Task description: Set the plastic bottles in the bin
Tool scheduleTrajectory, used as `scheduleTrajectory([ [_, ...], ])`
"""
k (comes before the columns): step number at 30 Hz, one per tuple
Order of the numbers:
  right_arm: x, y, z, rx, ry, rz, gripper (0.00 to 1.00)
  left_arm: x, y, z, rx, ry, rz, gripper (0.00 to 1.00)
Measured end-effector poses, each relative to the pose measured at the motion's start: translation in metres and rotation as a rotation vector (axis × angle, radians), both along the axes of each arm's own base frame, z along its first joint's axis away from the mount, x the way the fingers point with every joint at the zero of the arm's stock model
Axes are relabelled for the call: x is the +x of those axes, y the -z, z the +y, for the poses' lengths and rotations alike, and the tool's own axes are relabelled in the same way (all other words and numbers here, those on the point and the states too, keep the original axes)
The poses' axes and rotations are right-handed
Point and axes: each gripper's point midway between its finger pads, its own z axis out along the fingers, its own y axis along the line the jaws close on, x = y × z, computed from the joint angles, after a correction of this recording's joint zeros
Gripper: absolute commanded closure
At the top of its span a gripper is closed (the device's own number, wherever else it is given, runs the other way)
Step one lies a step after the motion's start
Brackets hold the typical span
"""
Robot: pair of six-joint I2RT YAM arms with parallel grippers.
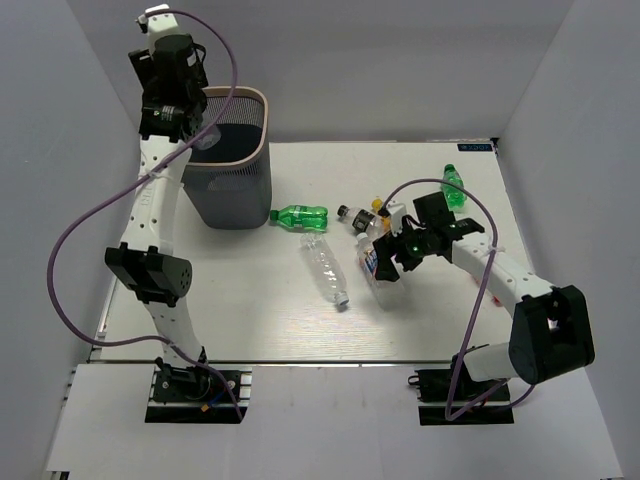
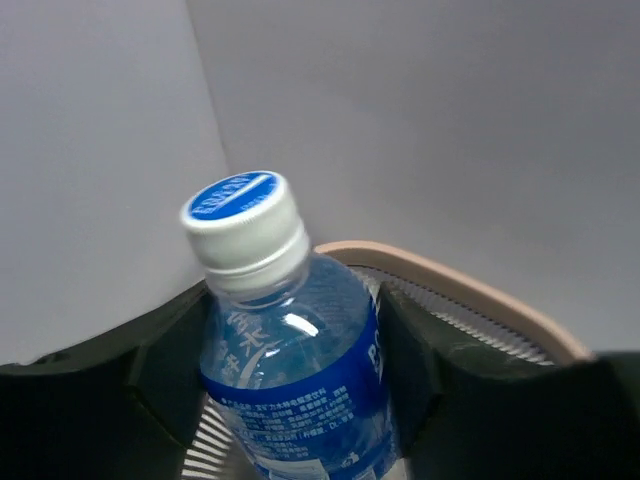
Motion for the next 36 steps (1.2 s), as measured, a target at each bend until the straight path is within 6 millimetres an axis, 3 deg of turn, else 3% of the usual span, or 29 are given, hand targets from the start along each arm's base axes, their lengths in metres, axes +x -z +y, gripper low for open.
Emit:
scheduleTrajectory([
  [2,-0.002,0.004,0.0,-0.016,-0.001,0.0,0.1,0.004,0.007,0.009,-0.01,0.001,0.016,0.01],
  [7,0.001,0.02,0.004,-0.064,0.013,0.004,0.1,0.005,0.025,0.006,-0.039,0.05,0.058,0.01],
  [10,0.004,0.037,0.003,-0.116,0.033,0.017,0.1,0.001,0.034,-0.014,-0.05,0.144,0.091,0.01],
  [13,0.008,0.053,-0.001,-0.168,0.061,0.016,0.13,-0.017,0.034,-0.053,-0.088,0.332,0.11,0.01],
  [15,0.012,0.062,-0.004,-0.203,0.083,0.017,0.17,-0.039,0.031,-0.081,-0.123,0.465,0.115,0.01],
  [18,0.015,0.076,-0.008,-0.25,0.11,0.03,0.35,-0.086,0.033,-0.129,-0.2,0.682,0.126,0.01],
  [19,0.016,0.077,-0.009,-0.254,0.118,0.031,0.47,-0.104,0.039,-0.143,-0.228,0.748,0.141,0.01],
  [21,0.019,0.073,-0.008,-0.248,0.125,0.016,0.59,-0.14,0.061,-0.169,-0.279,0.859,0.195,0.01],
  [22,0.019,0.071,-0.008,-0.249,0.123,0.011,0.68,-0.158,0.079,-0.179,-0.306,0.903,0.238,0.01],
  [24,0.017,0.063,-0.009,-0.247,0.105,-0.001,0.77,-0.186,0.118,-0.193,-0.356,0.959,0.338,0.01],
  [26,0.017,0.043,-0.007,-0.226,0.084,-0.034,0.83,-0.21,0.164,-0.2,-0.405,0.978,0.446,0.01],
  [28,0.027,0.006,0.001,-0.172,0.06,-0.115,0.84,-0.23,0.208,-0.203,-0.453,0.975,0.555,0.01],
  [32,0.061,-0.101,0.034,0.01,0.01,-0.361,0.86,-0.265,0.279,-0.206,-0.527,0.953,0.728,0.01],
  [36,0.09,-0.199,0.076,0.198,-0.056,-0.567,0.86,-0.29,0.323,-0.21,-0.575,0.949,0.823,0.01],
])
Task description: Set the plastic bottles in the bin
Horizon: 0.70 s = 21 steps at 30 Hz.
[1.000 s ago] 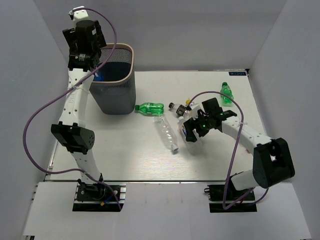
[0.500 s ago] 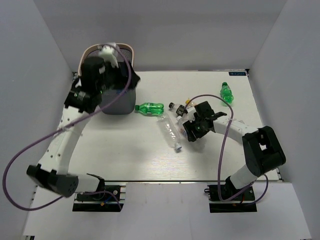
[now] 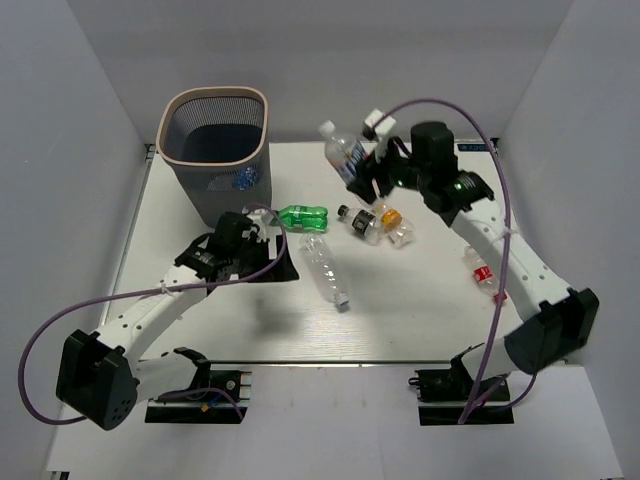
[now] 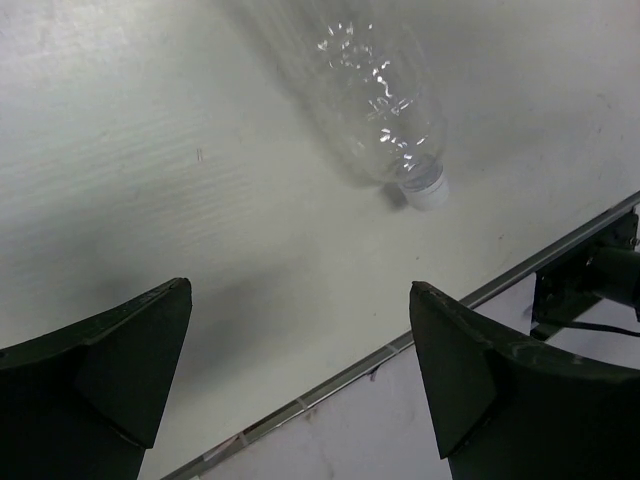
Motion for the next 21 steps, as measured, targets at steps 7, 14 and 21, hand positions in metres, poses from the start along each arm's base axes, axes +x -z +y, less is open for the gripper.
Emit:
scheduleTrajectory([
  [7,0.073,-0.099,0.115,0.234,-0.177,-0.194,0.87,-0.023,0.025,-0.004,-0.041,0.003,0.049,0.01],
  [14,0.068,-0.128,0.199,0.423,-0.331,-0.303,0.9,-0.024,0.013,-0.006,-0.116,-0.028,-0.007,0.01],
  [21,0.033,-0.163,0.237,0.604,-0.447,-0.391,0.85,-0.027,0.016,-0.006,-0.142,-0.053,0.005,0.01],
])
